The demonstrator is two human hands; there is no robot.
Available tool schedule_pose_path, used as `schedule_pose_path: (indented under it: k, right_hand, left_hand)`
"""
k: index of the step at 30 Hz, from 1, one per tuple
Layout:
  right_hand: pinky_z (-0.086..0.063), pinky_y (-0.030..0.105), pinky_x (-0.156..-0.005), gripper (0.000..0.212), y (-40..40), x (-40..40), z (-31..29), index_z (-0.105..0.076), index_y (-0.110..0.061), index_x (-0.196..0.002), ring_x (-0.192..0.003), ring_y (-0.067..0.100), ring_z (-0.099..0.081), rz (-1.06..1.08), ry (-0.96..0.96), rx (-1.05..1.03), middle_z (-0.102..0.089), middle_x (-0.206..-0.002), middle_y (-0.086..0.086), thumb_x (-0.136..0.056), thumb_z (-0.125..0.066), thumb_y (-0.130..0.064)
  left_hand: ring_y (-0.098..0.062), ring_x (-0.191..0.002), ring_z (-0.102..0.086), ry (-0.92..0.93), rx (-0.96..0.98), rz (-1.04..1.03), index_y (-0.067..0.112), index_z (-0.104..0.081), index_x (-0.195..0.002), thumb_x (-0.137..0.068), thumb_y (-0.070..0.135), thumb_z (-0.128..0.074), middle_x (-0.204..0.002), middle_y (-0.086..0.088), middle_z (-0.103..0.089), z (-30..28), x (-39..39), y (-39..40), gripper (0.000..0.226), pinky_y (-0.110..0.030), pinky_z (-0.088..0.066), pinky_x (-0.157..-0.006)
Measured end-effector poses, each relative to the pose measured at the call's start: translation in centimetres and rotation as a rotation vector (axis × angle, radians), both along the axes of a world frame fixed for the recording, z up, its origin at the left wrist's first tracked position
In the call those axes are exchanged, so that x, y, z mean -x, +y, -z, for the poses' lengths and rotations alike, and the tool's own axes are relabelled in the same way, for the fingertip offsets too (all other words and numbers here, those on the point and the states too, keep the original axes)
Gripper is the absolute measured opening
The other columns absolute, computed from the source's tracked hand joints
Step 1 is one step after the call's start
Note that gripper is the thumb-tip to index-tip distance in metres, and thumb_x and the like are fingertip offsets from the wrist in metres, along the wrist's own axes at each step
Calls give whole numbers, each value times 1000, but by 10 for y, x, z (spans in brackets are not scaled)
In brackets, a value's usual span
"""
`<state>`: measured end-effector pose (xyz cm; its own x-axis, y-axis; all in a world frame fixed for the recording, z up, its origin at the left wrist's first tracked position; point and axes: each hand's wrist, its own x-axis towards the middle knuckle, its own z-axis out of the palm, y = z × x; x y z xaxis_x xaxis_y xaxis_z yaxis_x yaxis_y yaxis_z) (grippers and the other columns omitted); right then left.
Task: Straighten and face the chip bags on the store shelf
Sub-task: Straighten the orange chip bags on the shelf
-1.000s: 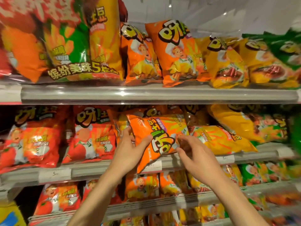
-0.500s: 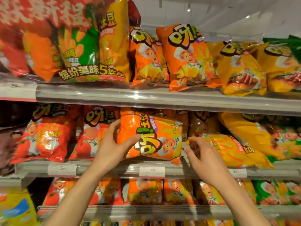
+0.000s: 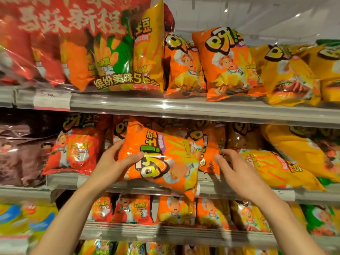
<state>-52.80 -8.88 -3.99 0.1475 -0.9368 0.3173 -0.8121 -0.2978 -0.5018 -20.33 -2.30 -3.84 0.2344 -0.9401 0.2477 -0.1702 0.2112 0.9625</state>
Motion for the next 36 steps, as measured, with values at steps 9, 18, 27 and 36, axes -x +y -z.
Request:
schedule_pose_path:
  k: [9, 18, 27, 36]
  right_hand:
    - [-39, 30, -105, 89, 21, -10, -15, -25, -38, -153, -133, 11, -47, -173, -26, -169, -40, -154, -9, -78, -30, -86]
    - [-57, 30, -90, 76, 26, 9, -14, -54, -39, -129, -97, -3, -67, -351, -70, -351, -70, -110, -22, -67, -66, -81]
    - [-58, 26, -74, 40, 32, 42, -10, -63, -36, -106, -80, 0, -70, -231, -222, -232, -73, -92, -19, -79, -67, -65]
    - [-58, 39, -83, 43, 32, 69, -8, -62, -37, -111, -85, 4, -71, -199, -271, -231, -75, -97, -15, -80, -66, -66]
  left_hand:
    - [-17, -100, -73, -171, -120, 272, 31, -57, -131, -77, 26, -81, -114, 6, -74, -9, 17, -10, 59, -38, -58, -87]
    - [-21, -102, -72, -268, -177, 485, 33, -55, -133, -76, 27, -82, -116, 3, -73, -15, 48, -36, 63, -38, -57, -88]
    - [2, -107, -60, -531, 129, 240, 36, -61, -125, -79, 58, -72, -121, 11, -61, -10, 70, -59, 52, -24, -51, -91]
    - [-30, -139, -38, -1326, -75, -30, 33, -22, -154, -83, 75, -50, -153, -8, -41, -36, 69, -109, 87, -40, -29, -113]
